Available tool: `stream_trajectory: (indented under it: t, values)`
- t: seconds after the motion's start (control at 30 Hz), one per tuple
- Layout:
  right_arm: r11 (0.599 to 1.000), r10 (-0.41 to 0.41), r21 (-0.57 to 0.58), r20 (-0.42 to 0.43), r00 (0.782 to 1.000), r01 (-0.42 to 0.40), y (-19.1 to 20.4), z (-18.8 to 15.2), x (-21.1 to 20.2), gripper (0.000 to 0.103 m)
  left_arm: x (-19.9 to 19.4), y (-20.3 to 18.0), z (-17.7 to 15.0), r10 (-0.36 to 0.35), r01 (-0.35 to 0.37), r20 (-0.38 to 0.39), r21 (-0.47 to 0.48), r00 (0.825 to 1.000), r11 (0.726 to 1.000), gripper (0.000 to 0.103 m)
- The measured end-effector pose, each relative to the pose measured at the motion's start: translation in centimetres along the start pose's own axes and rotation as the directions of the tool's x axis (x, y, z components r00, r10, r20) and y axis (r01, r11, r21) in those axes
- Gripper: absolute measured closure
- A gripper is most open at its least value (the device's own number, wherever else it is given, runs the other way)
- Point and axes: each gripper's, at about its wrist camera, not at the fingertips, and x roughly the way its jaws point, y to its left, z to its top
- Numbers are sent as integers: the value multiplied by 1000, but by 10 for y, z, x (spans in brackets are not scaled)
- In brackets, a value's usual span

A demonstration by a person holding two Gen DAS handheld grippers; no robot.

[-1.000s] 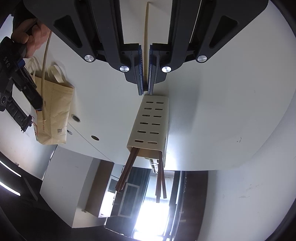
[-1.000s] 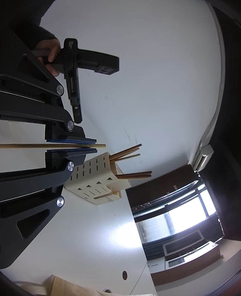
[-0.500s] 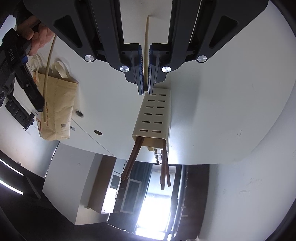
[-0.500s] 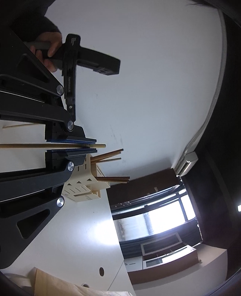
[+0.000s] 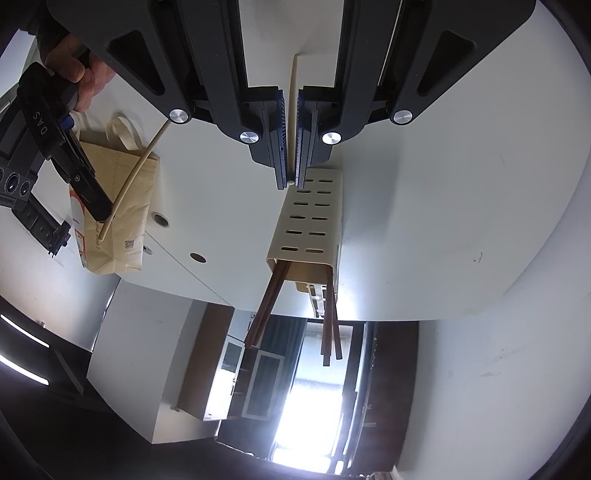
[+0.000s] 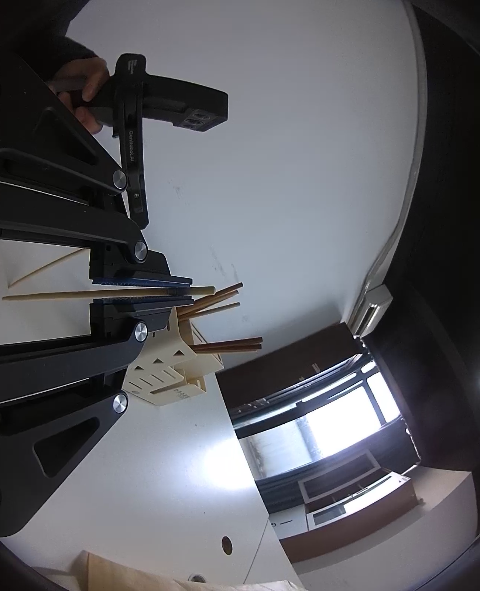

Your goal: Organize utensils

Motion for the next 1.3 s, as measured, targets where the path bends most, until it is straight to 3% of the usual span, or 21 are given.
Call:
stream_trajectory:
  t: [0.5, 0.7, 0.77, 0.8, 0.93, 1.13, 1.23, 1.3]
  values:
    - [999, -28, -25, -46, 999, 27, -2, 2, 5, 98, 0, -2, 4, -1, 1, 10, 6, 1000, 1000, 103]
    - [999, -34, -11, -52, 998, 34, -4, -1, 6, 98, 30, 4, -2, 33, -34, -90, -4, 995, 999, 101]
    - [999, -35, -8, -55, 998, 35, -4, -2, 6, 98, 57, 16, -4, 73, -79, -163, -27, 984, 997, 76]
    - [999, -36, -6, -56, 998, 35, -4, -3, 6, 98, 73, 24, -5, 84, -94, -198, -41, 977, 995, 58]
    - [999, -37, 4, -59, 998, 38, -5, -5, 5, 98, 138, 50, -13, 98, -133, -338, -82, 936, 988, 57]
    - [999, -49, 16, -56, 997, 50, -6, -4, 3, 98, 203, 77, -3, 250, -310, -384, -104, 889, 945, 56]
    - [998, -57, 13, -49, 997, 58, -6, -2, 1, 98, 224, 96, 4, 284, -364, -420, -124, 862, 923, 56]
    - [998, -59, 15, -47, 997, 60, -6, -3, 1, 98, 239, 103, 4, 269, -364, -461, -128, 845, 923, 56]
